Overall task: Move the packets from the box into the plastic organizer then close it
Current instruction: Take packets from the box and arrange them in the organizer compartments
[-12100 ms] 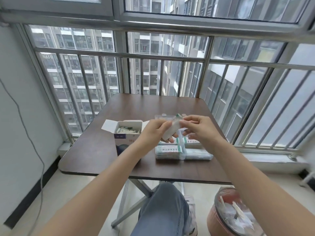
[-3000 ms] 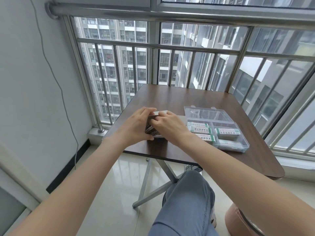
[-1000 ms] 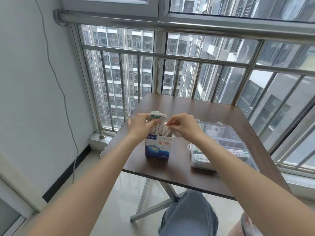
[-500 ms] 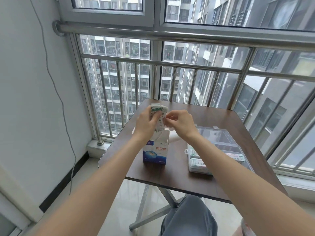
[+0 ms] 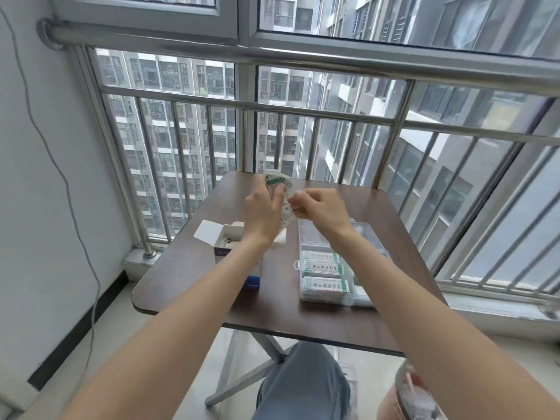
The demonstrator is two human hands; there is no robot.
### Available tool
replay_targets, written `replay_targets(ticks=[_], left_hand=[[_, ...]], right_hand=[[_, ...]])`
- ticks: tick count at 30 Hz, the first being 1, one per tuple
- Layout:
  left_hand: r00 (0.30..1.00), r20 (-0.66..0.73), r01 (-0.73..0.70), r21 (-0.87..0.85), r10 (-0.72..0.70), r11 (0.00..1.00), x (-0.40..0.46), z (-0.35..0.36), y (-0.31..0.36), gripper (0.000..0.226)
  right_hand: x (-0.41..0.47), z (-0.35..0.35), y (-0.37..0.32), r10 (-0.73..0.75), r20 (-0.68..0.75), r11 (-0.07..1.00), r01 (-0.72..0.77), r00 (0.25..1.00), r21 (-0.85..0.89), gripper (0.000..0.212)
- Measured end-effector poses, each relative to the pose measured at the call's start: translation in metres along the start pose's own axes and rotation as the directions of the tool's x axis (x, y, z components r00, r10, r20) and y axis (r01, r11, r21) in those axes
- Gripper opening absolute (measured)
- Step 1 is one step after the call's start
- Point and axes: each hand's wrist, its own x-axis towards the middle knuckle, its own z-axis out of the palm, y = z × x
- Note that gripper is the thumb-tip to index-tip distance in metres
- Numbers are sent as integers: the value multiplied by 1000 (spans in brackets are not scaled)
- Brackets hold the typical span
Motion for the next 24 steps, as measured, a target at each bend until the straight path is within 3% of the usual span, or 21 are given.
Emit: replay_targets(ticks=[7, 17, 22, 24], left_hand=[[981, 36, 196, -169, -193, 966, -9, 28, 18, 28], [952, -32, 292, -183, -303, 939, -6, 43, 22, 31], [963, 124, 257, -160, -239, 953, -14, 53, 19, 33], [961, 183, 236, -134, -210, 963, -15, 56, 20, 43]], right_hand=[[-7, -17, 4, -14, -64, 998, 10, 998, -66, 7], [-16, -55, 23, 52, -94, 999, -52, 994, 6, 14], [-21, -86, 42, 132, -150, 991, -127, 980, 42, 18], [-22, -97, 49, 168, -178, 985, -161, 970, 53, 17]])
